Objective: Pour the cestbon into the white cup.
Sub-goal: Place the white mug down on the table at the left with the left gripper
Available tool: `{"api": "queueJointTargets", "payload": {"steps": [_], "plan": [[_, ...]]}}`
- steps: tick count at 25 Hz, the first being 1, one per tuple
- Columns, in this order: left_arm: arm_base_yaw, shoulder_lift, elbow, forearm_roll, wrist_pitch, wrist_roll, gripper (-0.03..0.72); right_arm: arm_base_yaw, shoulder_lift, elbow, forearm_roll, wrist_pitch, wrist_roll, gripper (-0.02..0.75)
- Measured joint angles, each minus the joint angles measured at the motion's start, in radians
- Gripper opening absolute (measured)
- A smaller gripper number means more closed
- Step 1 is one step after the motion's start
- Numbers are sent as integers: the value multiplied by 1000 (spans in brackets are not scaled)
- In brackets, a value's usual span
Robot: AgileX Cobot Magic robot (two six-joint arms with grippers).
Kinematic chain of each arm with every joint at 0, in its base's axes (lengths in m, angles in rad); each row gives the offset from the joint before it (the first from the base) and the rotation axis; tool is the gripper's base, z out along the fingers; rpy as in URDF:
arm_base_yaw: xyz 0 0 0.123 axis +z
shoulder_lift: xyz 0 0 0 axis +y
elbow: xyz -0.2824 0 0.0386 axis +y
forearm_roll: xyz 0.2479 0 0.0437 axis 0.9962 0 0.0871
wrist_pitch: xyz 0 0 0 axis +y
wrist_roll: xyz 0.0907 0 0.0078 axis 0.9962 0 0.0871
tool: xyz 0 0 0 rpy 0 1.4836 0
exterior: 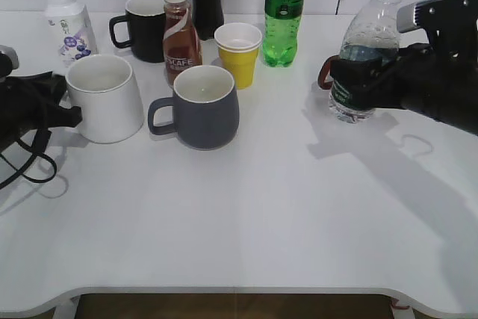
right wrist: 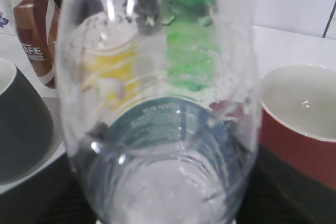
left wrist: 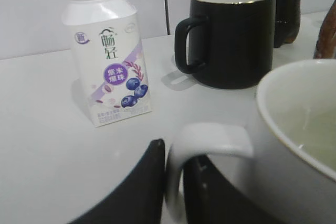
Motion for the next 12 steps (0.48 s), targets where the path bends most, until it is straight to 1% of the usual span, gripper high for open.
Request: {"api": "queueJointTargets", "payload": {"steps": [5, 12], "plan": [[0, 0, 0, 1, -2, -3, 109, 0, 0, 0, 0, 0, 0, 468], [0, 0, 2, 4, -2, -4, 170, 0, 0, 0, 0, 0, 0, 468]]}}
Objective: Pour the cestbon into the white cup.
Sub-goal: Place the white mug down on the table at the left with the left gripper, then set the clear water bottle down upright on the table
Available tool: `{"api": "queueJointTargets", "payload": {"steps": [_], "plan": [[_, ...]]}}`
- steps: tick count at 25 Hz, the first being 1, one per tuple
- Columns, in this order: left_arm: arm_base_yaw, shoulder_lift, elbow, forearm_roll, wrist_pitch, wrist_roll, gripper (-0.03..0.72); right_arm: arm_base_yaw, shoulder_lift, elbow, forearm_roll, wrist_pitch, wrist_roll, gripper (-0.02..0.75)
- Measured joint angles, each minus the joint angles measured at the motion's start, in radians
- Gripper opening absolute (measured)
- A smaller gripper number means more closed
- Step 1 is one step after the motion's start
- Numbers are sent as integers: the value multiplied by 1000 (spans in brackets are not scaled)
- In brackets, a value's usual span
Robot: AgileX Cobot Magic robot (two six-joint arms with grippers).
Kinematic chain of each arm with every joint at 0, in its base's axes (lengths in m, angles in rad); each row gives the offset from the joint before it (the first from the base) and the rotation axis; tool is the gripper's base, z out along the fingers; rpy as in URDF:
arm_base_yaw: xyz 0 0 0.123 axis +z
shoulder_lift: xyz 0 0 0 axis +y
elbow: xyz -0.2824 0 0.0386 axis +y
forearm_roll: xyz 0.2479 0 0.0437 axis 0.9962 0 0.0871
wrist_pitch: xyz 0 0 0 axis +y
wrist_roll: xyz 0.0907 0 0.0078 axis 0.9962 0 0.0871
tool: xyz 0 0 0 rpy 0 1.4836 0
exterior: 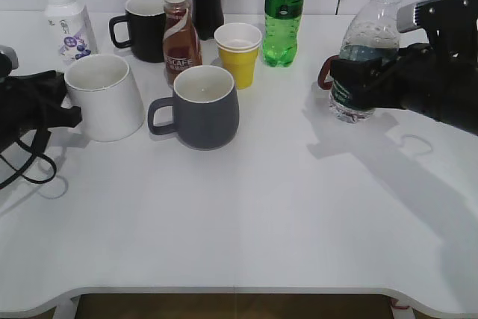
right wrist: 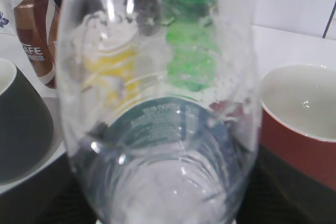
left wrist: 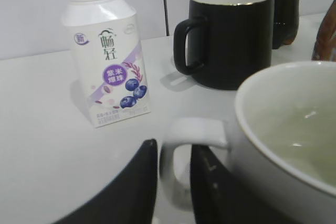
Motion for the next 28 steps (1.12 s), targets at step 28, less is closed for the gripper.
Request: {"api": "queueJointTargets", "payload": {"steps": [28], "plan": [[0, -184, 236, 85, -107, -3, 231, 0, 140, 47, -6, -121, -72, 468]]}}
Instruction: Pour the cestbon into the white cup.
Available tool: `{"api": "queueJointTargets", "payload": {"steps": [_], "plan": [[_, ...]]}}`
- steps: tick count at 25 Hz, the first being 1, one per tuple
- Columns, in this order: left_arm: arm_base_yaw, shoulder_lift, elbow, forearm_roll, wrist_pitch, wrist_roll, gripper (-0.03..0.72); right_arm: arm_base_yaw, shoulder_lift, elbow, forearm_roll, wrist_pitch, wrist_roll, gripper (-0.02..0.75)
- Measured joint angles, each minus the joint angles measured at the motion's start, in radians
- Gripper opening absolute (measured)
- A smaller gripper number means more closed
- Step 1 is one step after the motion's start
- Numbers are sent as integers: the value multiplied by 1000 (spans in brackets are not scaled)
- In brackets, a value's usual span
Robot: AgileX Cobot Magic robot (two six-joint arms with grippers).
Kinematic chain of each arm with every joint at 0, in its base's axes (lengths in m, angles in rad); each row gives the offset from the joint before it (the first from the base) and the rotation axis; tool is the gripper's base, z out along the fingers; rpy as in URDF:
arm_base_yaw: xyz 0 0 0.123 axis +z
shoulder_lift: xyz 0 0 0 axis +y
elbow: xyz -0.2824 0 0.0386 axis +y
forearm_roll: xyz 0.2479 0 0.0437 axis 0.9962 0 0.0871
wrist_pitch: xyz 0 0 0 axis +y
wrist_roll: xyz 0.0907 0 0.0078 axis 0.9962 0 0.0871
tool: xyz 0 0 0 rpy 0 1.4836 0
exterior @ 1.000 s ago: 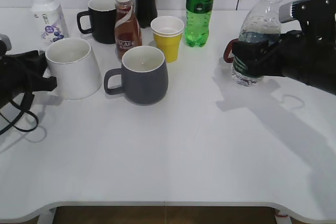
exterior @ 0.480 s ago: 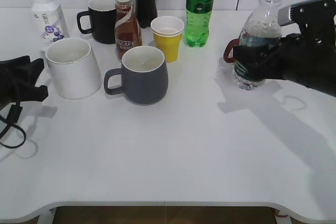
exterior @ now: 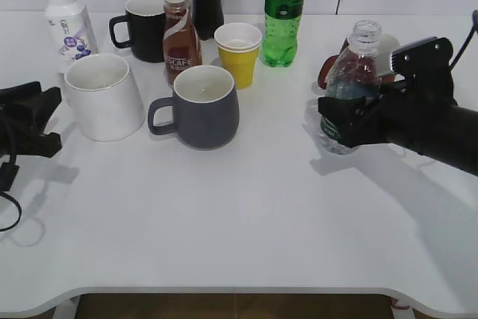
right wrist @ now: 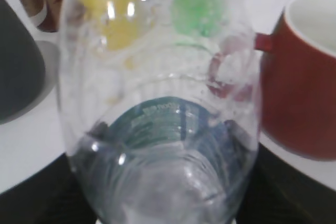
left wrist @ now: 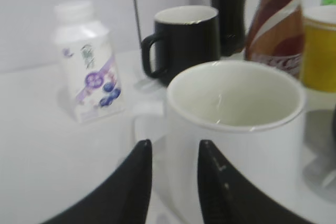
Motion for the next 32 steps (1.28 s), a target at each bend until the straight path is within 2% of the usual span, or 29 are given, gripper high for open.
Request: {"api": "queueJointTargets", "payload": {"steps": [6, 10, 15, 19, 21, 25, 28, 30, 32], "plan": [[-1, -89, 0, 5, 99, 0, 231, 0, 17, 15, -25, -59, -17, 531], [-1, -193, 0, 5, 210, 0, 231, 0, 1, 17, -20, -81, -17, 601], [-1, -370, 1, -3, 372, -24, 231, 0, -109, 6, 18, -33, -17, 629], [-8, -554, -59, -15, 699, -120, 235, 0, -285, -49, -46, 194, 56, 629], [-25, -638, -140, -18, 919, -135, 239, 0, -381, -77, -117, 338, 134, 629], [-86, -765, -307, -25, 1204, -139, 267, 6, -590, -86, -260, 581, 297, 628], [-155, -841, -381, -37, 1322, -139, 393, 62, -755, -86, -320, 805, 386, 626], [-206, -919, -409, -62, 1413, -139, 499, 138, -873, -86, -295, 966, 402, 624], [-252, -1009, -431, -89, 1538, -139, 547, 218, -983, -86, -234, 1122, 360, 617]]}}
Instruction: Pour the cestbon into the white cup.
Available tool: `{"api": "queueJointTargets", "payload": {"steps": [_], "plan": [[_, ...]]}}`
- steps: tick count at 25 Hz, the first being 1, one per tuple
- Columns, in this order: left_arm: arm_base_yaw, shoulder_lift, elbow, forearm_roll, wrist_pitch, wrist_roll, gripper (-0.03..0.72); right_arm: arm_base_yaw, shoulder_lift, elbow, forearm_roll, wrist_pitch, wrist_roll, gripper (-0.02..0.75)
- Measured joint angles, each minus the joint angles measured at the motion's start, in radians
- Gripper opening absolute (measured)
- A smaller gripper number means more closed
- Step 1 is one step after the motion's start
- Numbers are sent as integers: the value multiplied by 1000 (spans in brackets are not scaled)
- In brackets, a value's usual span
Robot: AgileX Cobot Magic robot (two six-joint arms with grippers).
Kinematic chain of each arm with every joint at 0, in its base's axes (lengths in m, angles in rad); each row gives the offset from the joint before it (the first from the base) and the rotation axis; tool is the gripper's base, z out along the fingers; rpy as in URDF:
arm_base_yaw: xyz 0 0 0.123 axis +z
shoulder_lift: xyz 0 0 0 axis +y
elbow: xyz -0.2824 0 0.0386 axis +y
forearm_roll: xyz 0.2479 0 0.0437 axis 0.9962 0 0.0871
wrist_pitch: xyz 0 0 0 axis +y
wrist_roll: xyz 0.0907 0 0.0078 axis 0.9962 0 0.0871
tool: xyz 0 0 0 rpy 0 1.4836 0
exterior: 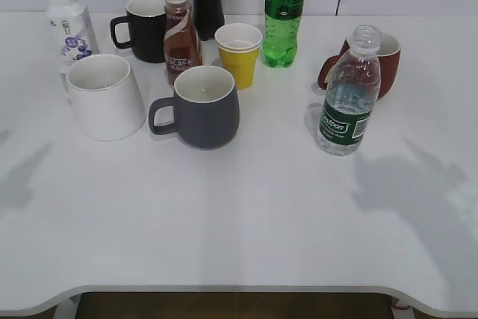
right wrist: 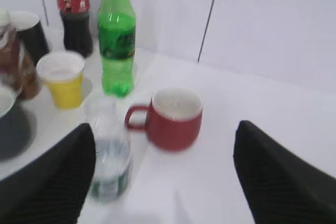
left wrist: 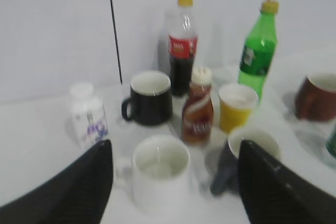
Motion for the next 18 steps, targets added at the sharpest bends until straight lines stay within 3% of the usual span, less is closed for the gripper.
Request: {"api": "queueJointTargets", "payload": {"steps": [2, 5, 12, 18], "plan": [[-22, -75, -7, -11, 128, 0, 561, 76, -100, -1, 120, 165, -96, 612], [-26, -215, -7, -14, 333, 0, 554, 122, -210, -1, 306, 386, -263, 608], [-3, -494, -3, -13, 825, 0, 546, 127, -457, -1, 457, 866, -456, 596], [0, -681, 141, -53, 880, 0, 546, 127, -635, 83, 524, 921, -500, 596]]}}
